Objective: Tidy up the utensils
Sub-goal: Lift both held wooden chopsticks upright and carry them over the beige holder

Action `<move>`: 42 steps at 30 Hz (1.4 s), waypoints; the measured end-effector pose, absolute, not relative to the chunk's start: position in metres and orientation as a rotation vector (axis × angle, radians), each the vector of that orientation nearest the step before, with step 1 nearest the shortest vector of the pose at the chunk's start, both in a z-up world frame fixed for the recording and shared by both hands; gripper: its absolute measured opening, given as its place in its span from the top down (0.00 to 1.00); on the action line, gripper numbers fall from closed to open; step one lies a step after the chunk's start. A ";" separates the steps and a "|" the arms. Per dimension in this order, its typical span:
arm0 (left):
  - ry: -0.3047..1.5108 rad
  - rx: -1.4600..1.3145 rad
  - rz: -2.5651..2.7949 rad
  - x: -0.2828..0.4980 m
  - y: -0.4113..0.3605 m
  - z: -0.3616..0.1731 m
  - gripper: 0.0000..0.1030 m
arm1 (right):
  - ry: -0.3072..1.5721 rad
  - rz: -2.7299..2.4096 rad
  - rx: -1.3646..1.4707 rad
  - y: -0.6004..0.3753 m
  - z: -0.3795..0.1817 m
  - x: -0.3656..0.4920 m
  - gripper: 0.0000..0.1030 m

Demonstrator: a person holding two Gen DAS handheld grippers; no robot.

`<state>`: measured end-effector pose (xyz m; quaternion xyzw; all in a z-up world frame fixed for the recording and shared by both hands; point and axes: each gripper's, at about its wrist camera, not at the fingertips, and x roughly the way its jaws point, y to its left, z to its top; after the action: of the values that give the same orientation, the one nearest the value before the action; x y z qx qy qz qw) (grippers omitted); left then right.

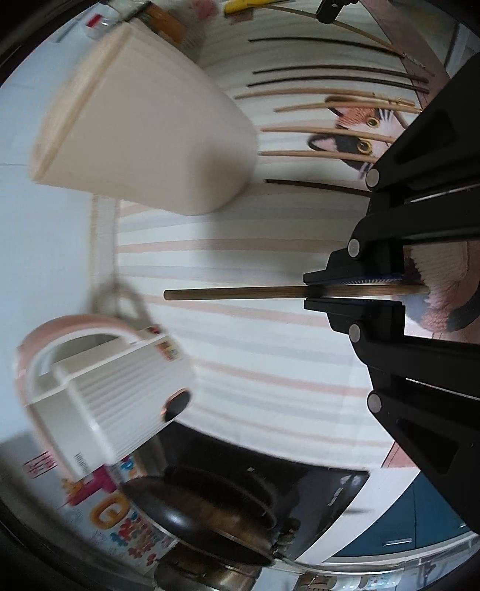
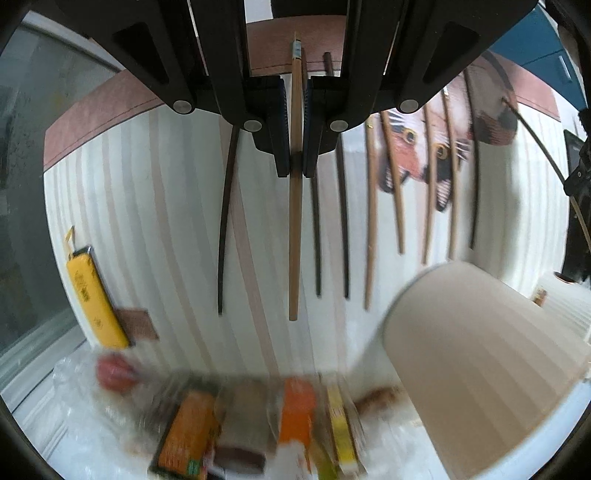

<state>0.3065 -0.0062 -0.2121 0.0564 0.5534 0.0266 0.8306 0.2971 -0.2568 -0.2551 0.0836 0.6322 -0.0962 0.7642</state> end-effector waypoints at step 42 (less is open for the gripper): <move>0.789 -0.145 -0.221 0.403 -0.038 0.043 0.97 | 0.711 0.016 0.294 -0.233 0.015 0.443 0.93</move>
<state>0.4034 -0.0382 0.0431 -0.0706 0.3834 -0.1072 0.9146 0.4430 -0.2334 0.0151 0.1434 0.3468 0.0079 0.9269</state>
